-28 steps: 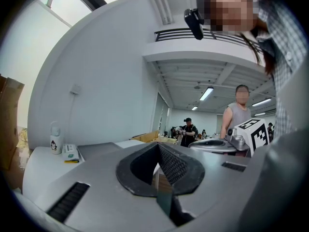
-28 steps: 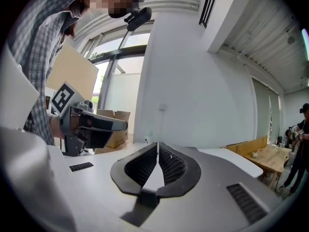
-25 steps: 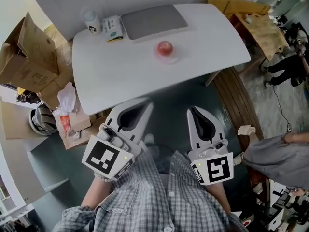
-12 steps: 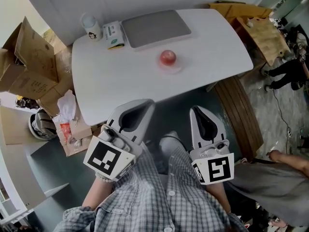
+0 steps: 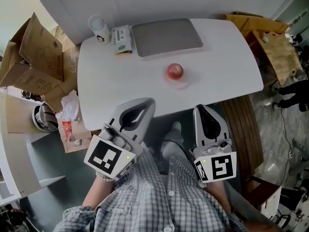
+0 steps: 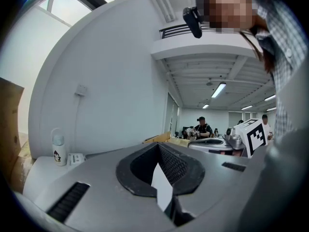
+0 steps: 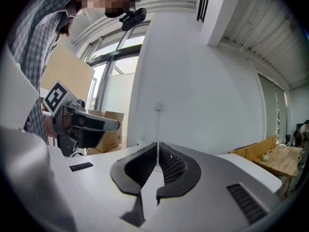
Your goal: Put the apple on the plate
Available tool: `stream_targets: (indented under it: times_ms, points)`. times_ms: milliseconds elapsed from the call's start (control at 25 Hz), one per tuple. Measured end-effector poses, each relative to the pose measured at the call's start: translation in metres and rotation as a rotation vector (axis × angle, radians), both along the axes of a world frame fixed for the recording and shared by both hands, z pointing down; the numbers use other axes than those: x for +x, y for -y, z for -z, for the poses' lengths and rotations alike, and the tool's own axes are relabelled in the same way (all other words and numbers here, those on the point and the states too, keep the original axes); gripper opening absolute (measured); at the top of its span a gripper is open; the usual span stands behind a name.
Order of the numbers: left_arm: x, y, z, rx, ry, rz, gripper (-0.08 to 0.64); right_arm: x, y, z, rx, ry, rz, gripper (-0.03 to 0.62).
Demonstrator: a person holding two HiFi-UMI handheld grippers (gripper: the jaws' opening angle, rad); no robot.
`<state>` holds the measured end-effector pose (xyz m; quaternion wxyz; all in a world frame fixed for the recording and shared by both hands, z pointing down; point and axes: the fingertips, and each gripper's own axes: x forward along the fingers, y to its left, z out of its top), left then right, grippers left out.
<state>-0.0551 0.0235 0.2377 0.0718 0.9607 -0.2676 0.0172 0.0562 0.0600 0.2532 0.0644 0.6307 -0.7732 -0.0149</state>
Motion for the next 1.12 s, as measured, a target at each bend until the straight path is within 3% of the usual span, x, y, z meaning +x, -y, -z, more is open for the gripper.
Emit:
stream_targets:
  times_ms: [600, 1120]
  points:
    - [0.073, 0.073, -0.009, -0.066, 0.028, 0.178, 0.008, 0.085, 0.095, 0.002, -0.033, -0.039, 0.180, 0.028]
    - [0.101, 0.117, -0.037, -0.149, 0.034, 0.371, 0.008, 0.137, 0.146, -0.038, -0.142, -0.034, 0.302, 0.028]
